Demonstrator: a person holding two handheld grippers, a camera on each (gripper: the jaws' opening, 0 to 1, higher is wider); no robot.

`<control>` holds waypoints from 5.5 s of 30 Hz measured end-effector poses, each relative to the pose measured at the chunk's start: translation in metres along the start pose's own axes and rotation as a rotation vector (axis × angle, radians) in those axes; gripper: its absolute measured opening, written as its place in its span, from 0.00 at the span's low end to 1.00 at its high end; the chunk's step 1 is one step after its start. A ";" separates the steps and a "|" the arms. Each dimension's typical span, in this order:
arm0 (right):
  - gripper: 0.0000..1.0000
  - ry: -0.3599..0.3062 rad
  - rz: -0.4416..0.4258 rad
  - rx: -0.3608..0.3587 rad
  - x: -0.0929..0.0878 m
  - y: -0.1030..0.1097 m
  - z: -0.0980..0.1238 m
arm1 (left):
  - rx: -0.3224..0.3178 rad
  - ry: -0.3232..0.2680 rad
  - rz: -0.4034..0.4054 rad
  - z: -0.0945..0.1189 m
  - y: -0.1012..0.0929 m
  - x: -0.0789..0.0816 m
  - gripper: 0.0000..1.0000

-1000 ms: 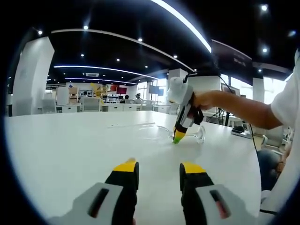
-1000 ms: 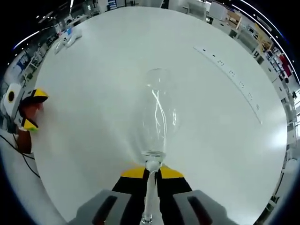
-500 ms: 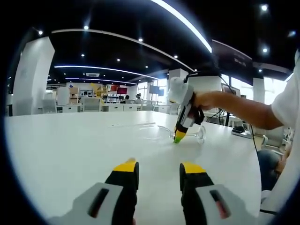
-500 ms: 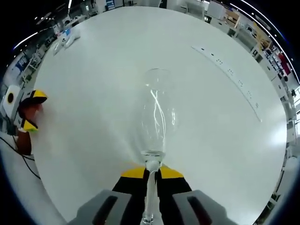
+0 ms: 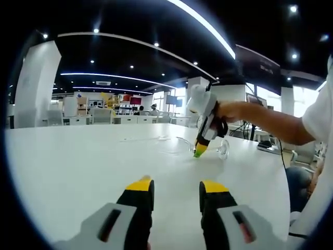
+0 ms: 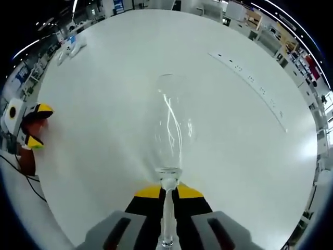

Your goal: Stand the stemmed glass upright on the table place it in front of you

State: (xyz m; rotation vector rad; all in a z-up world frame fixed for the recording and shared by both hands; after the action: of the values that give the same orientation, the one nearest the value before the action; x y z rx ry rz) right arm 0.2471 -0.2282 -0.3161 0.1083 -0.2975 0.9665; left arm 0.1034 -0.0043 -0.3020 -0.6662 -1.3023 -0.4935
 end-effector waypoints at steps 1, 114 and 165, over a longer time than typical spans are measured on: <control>0.11 -0.004 -0.002 -0.002 0.000 0.000 0.001 | 0.000 0.001 0.000 0.000 0.000 0.000 0.35; 0.11 -0.965 -0.209 -0.312 -0.022 0.039 0.083 | -0.019 0.001 -0.033 -0.001 -0.012 0.007 0.35; 0.11 -1.057 -0.199 -0.354 -0.021 0.051 0.053 | -0.026 0.014 -0.031 -0.001 -0.012 0.006 0.35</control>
State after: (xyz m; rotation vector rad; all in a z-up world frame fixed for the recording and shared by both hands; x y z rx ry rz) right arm 0.1836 -0.2282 -0.2736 0.3152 -1.3944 0.5717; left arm 0.0970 -0.0137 -0.2940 -0.6640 -1.2966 -0.5401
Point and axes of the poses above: the point that each gripper's makers call its tool centre point, and the gripper's own axes: z roughly backward along the fingers, y roughly to its left, x roughly out of its top, the point moved 5 cm from there along z, roughly backward along the fingers, and after that the axes turned 5 degrees about z, right-handed, at the moved point
